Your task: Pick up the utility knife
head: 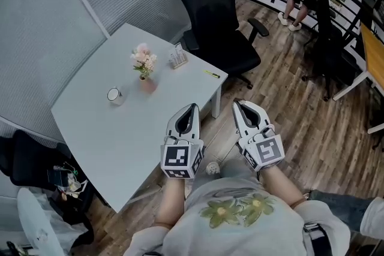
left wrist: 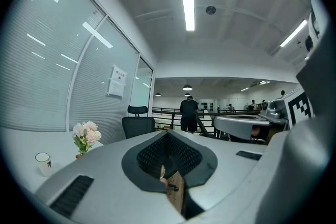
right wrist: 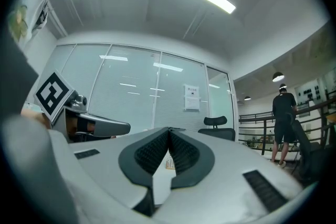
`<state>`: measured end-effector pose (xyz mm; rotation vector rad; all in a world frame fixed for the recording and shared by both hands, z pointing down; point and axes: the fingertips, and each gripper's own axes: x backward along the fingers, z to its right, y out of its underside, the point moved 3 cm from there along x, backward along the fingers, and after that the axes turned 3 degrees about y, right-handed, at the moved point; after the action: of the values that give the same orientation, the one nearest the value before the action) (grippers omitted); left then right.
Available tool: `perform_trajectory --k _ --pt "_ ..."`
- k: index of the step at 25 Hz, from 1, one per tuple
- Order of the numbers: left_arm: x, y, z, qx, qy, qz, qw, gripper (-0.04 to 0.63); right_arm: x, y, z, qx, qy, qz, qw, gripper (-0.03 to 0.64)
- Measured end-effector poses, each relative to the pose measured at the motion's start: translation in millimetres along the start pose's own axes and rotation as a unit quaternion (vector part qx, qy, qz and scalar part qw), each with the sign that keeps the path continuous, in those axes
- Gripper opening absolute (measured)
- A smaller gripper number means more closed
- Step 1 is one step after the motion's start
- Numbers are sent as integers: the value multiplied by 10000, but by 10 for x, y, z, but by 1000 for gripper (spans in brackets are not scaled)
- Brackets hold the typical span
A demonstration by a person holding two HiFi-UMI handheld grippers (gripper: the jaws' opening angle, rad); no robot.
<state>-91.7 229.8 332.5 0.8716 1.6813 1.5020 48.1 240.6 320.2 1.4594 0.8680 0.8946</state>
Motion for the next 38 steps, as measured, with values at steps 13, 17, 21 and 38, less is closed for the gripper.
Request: perform_trajectory --k 13,17,21,38 --pt "-621 202 -505 94 -45 -292 9995 9 -795 153 465 -123 3 60 9999 6" --pt "-964 182 -706 -7 -8 -406 9992 9 -1187 213 681 -145 18 67 9999 8" --pt "-1332 148 -872 -66 112 -525 9985 9 -1563 263 889 -162 -49 5 9999 57" --pt "-2230 332 -1648 238 -101 -894 9957 9 -2718 646 1366 2 -479 -372 9982 132"
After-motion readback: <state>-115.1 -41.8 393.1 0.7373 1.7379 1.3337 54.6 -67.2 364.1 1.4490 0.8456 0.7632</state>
